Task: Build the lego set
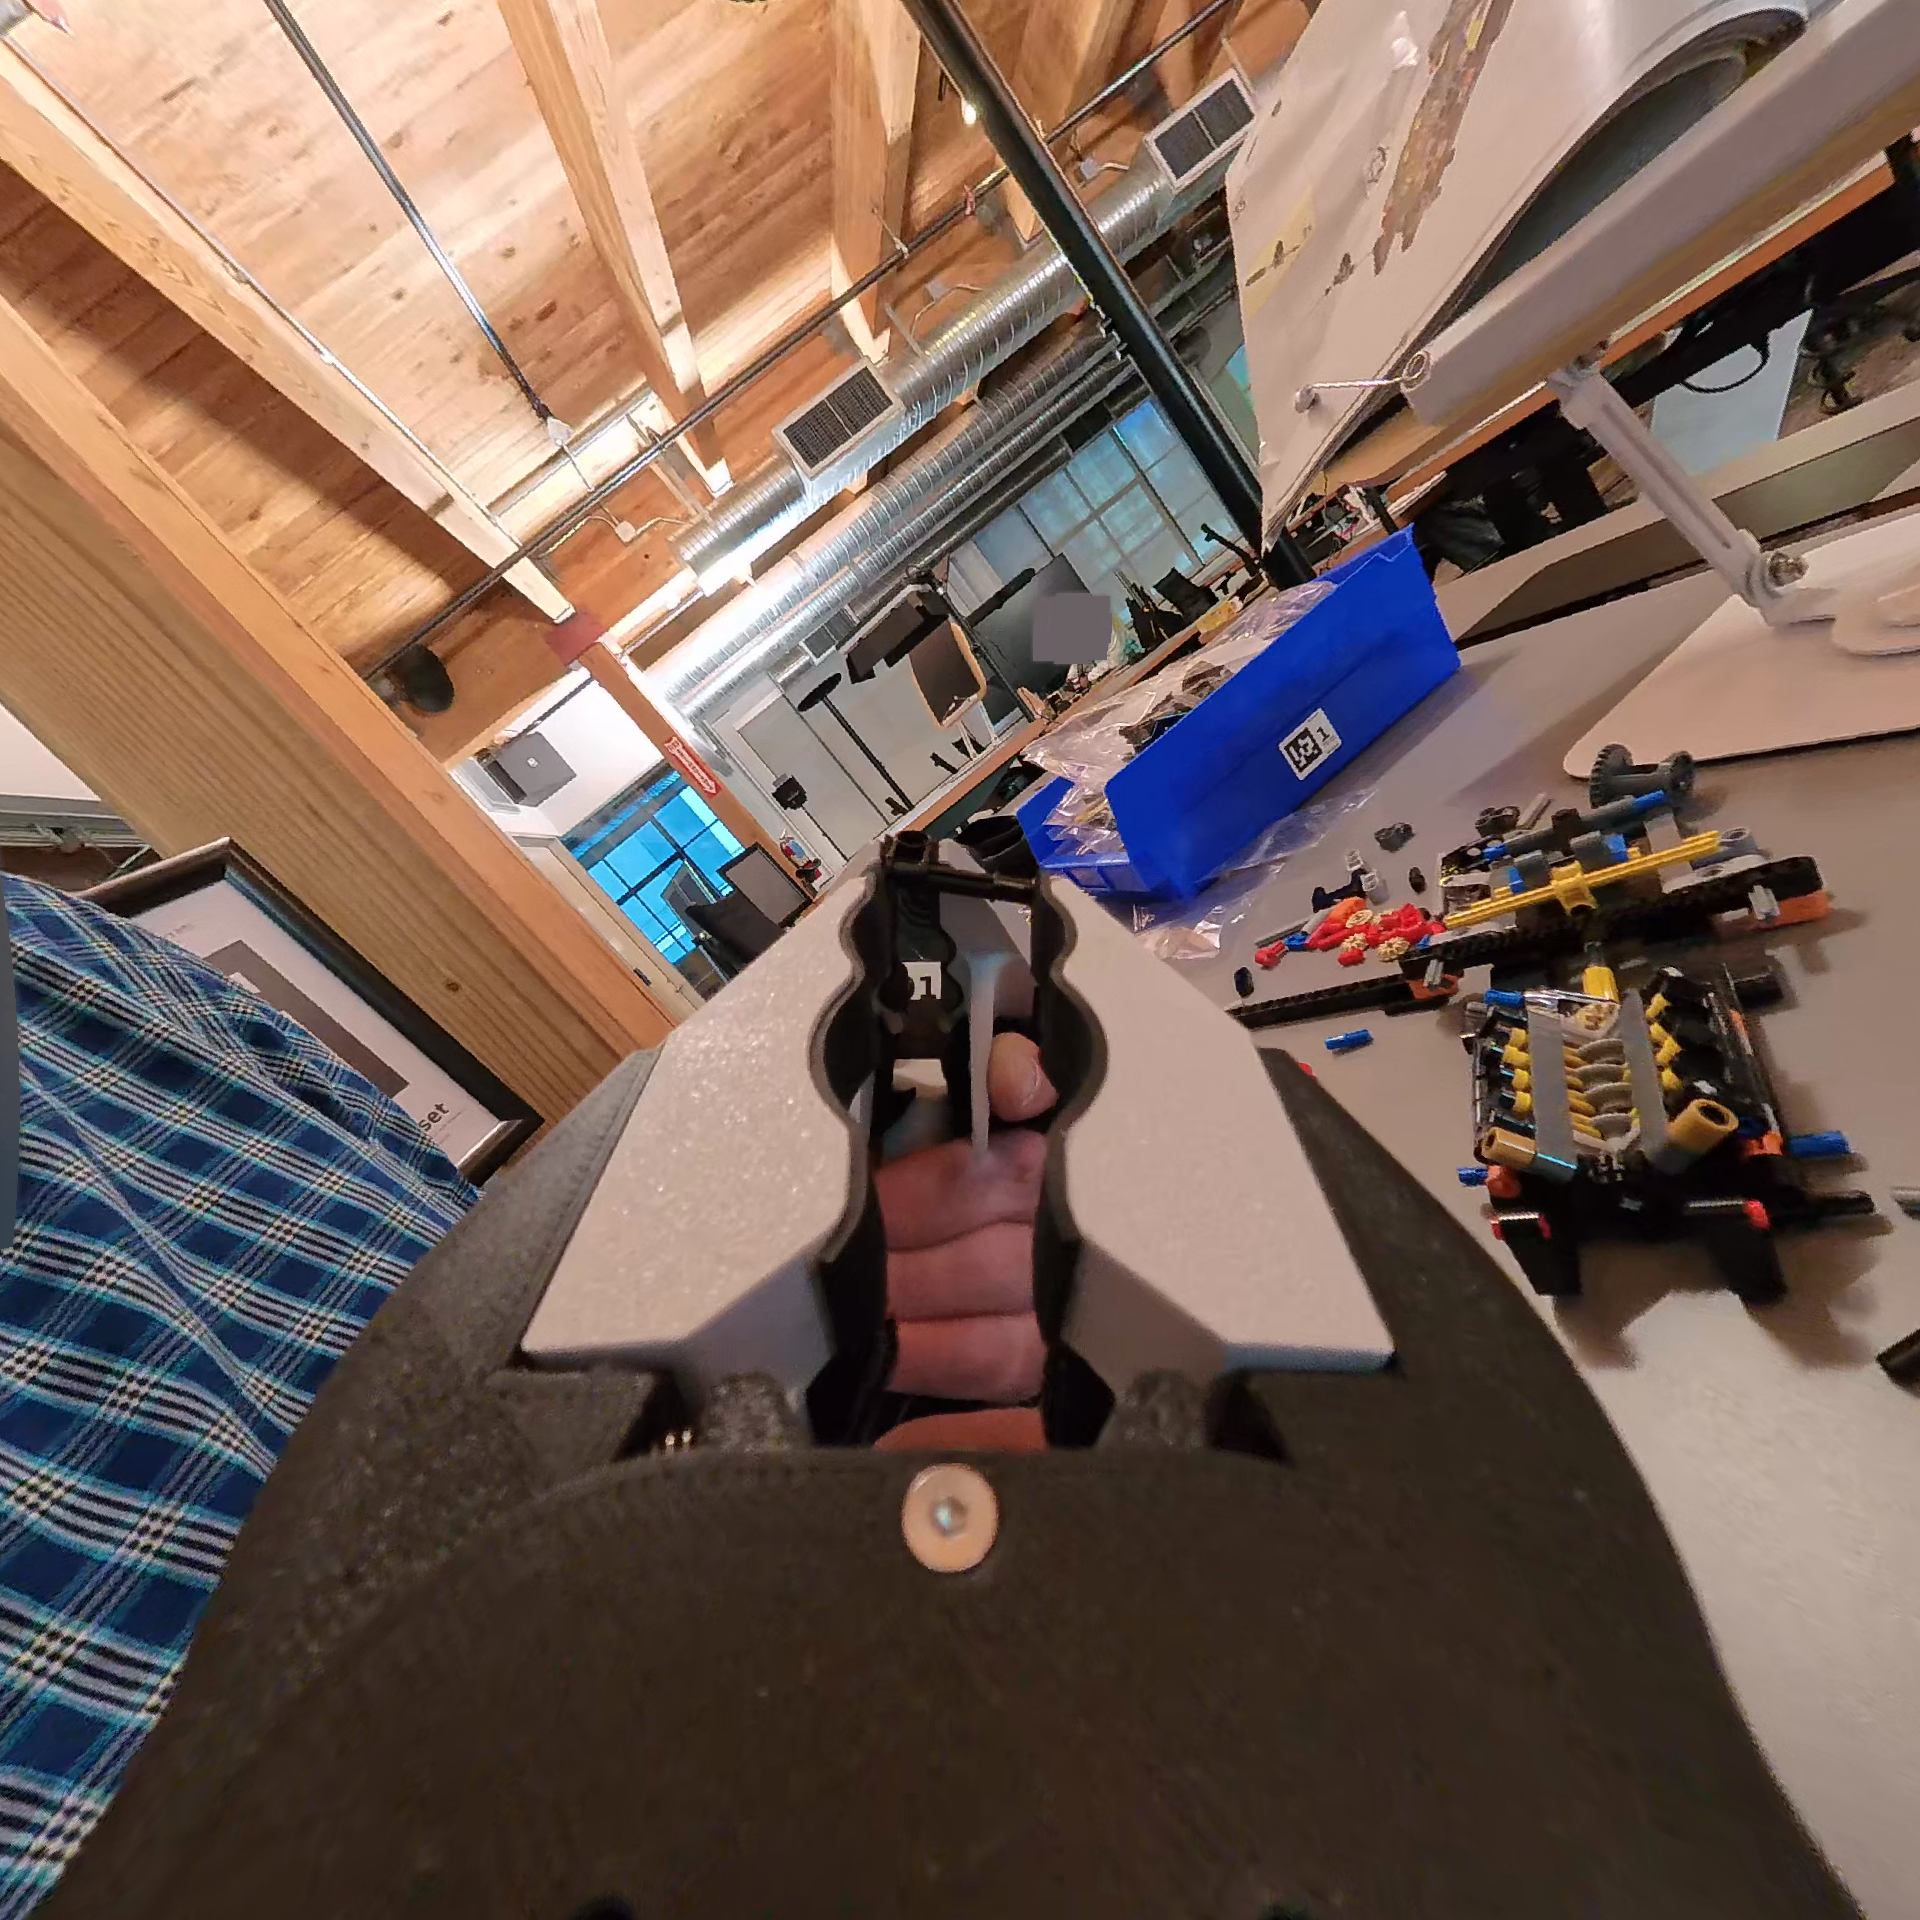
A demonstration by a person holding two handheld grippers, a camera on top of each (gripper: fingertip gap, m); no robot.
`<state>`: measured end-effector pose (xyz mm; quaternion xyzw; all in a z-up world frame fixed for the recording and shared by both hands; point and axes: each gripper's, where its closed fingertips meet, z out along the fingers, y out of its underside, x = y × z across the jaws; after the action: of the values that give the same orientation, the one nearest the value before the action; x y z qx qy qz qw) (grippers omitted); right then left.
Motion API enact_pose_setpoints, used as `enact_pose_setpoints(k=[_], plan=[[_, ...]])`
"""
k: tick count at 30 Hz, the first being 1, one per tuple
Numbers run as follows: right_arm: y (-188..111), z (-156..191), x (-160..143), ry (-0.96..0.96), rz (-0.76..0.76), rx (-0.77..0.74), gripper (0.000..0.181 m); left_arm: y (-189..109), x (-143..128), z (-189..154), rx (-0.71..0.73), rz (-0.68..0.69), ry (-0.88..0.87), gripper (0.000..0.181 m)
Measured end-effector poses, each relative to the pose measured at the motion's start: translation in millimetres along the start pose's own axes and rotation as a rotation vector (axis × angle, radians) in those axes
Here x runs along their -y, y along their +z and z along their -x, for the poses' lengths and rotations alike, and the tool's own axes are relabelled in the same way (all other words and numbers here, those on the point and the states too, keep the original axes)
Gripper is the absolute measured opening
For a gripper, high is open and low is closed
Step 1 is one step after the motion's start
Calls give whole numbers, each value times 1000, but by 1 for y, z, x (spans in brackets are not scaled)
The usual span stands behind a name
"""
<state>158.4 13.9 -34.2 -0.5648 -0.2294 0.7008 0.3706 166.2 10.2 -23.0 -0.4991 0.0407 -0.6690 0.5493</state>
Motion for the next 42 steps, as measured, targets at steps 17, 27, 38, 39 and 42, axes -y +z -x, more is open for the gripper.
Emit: enact_pose_setpoints(k=[17,27,38,39,42], plan=[[-2,7,6,-204,15,-47,26,4,1,-8,-66,2,7,6],[-4,8,4,-306,38,-41,26,3,-2,-9,-90,37,-10,6],[-17,-6,-2,-398,193,-120,57,-11,8,-10,-20,76,50,5],[-22,-16,-5,-427,236,-164,55,-14,7,-6,25,113,86,5],[-37,-51,-16,-603,407,-317,54,-31,14,13,177,182,163,5]])
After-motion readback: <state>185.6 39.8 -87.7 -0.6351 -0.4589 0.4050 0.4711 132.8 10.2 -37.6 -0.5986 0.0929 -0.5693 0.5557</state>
